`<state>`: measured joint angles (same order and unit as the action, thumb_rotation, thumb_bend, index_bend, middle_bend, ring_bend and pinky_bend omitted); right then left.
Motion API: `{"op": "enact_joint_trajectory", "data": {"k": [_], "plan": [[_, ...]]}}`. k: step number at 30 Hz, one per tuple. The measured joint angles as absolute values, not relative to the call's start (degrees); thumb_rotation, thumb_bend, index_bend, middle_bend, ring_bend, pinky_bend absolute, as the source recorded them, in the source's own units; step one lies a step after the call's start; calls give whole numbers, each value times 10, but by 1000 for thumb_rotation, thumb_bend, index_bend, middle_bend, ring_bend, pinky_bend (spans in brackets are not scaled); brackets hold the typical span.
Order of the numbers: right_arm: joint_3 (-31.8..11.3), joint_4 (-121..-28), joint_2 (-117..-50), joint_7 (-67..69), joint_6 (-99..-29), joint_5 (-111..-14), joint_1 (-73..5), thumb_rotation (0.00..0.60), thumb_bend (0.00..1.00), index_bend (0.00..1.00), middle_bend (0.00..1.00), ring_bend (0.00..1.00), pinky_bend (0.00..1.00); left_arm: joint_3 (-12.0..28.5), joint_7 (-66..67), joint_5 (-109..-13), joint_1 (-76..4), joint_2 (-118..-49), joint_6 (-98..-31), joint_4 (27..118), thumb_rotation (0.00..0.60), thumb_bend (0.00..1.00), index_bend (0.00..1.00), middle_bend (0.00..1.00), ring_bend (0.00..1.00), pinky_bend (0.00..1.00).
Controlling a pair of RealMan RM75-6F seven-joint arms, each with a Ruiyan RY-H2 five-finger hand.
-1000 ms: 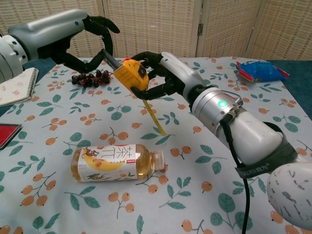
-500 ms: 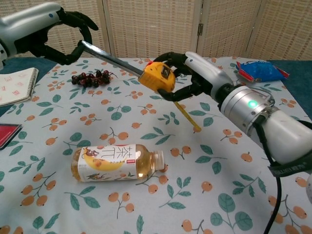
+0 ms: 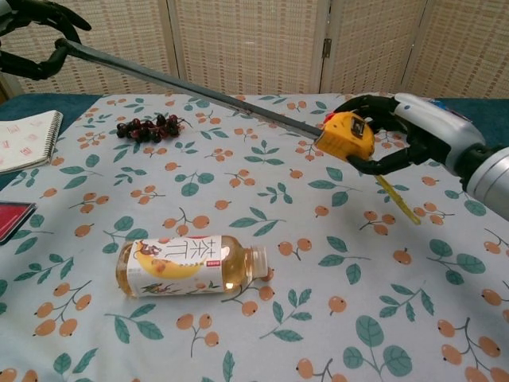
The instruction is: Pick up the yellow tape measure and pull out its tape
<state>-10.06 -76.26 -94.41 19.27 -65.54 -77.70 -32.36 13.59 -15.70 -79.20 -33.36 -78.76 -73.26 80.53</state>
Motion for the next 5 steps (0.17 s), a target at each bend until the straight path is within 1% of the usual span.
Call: {"op": "enact_joint_trajectory", "data": {"k": [5], "plan": [[-88, -771, -913, 208, -665, -783, -300, 600, 428, 540, 509, 359, 101, 140, -201, -791, -328, -787, -730, 764, 600, 613, 499, 242, 207, 0]]}}
